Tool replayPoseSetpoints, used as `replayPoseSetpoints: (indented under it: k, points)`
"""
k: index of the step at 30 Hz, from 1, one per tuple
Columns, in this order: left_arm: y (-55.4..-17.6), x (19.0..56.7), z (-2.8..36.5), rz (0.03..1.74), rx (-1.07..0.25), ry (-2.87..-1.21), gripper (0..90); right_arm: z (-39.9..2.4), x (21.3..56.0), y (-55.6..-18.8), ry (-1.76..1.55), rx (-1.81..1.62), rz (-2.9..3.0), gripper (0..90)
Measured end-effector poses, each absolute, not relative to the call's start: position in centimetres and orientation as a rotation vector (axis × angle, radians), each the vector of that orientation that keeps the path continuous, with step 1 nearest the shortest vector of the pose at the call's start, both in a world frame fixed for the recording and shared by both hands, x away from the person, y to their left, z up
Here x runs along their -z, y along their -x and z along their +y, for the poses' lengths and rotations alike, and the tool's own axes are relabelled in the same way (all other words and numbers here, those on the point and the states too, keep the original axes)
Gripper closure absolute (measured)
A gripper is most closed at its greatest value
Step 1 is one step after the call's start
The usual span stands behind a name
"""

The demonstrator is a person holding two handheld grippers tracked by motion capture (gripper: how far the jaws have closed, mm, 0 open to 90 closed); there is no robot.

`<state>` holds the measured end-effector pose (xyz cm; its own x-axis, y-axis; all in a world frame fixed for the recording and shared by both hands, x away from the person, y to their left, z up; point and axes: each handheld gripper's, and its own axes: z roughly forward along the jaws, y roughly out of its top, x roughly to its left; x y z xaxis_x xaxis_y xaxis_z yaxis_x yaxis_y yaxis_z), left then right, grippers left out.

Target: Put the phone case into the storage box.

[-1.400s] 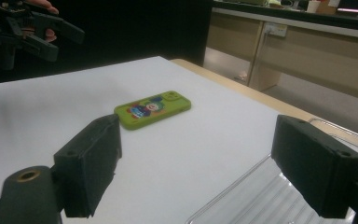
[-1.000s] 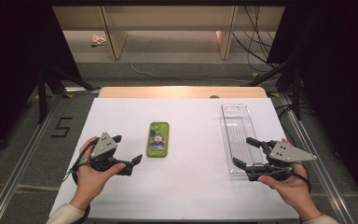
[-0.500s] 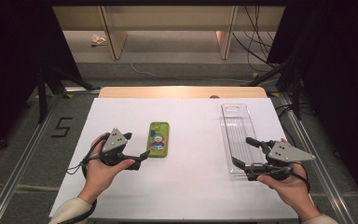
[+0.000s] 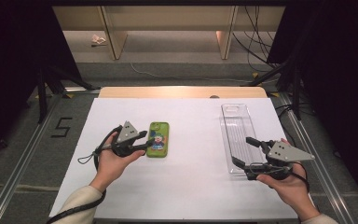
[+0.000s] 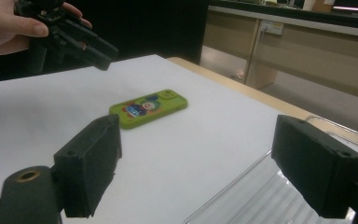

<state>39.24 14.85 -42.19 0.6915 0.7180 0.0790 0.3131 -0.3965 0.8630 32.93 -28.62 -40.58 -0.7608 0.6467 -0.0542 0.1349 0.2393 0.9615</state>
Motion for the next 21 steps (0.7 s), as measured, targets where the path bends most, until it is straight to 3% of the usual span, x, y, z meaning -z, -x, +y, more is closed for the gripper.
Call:
replayPoseSetpoints:
  k: [4, 8, 21]
  points:
    - [-39.8, 42.2, 14.1, 0.774, -0.576, -2.017, 81.6, -28.6, 40.6, -33.0, -0.718, -1.538, 2.071, 17.2]
    - [-40.4, 42.4, 13.4, 0.756, -0.579, -2.046, 89.6, -28.6, 40.6, -33.0, -0.720, -1.538, 2.067, 17.2]
    - [-42.5, 43.9, 10.8, 0.804, -0.501, -2.115, 90.0, -28.7, 40.7, -33.1, -0.733, -1.524, 2.064, 17.1]
